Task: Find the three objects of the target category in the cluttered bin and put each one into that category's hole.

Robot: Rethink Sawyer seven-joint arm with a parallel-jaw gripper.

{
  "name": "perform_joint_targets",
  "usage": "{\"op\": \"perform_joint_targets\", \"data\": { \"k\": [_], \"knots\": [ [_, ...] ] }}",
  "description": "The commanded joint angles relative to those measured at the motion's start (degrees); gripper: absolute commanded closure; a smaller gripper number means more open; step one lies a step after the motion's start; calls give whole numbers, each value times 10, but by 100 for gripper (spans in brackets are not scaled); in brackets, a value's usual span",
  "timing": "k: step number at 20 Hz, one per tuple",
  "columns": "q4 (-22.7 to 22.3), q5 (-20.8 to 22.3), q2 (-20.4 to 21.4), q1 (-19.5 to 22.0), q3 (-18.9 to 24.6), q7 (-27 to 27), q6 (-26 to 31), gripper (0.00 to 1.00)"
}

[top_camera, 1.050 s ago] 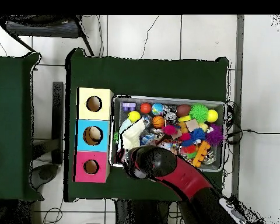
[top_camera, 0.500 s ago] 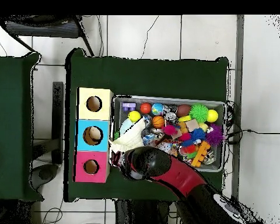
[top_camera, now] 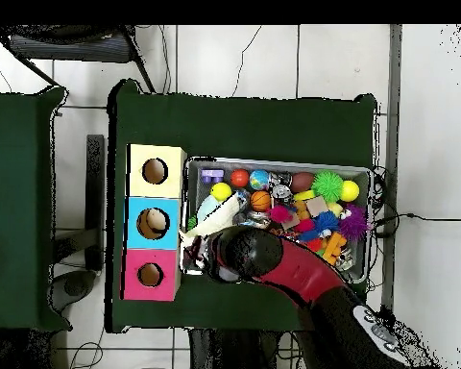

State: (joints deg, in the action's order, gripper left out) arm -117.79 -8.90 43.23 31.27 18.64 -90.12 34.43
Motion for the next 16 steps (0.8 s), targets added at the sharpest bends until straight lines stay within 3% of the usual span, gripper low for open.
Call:
{"op": "perform_joint_targets", "data": {
  "k": [1,9,16],
  "knots": [
    [128,48,3,5,-37,-37,59,0],
    [163,78,2,6,-41,-27,86,0],
    [224,116,-55,16,-42,-2,70,0]
  ]
}}
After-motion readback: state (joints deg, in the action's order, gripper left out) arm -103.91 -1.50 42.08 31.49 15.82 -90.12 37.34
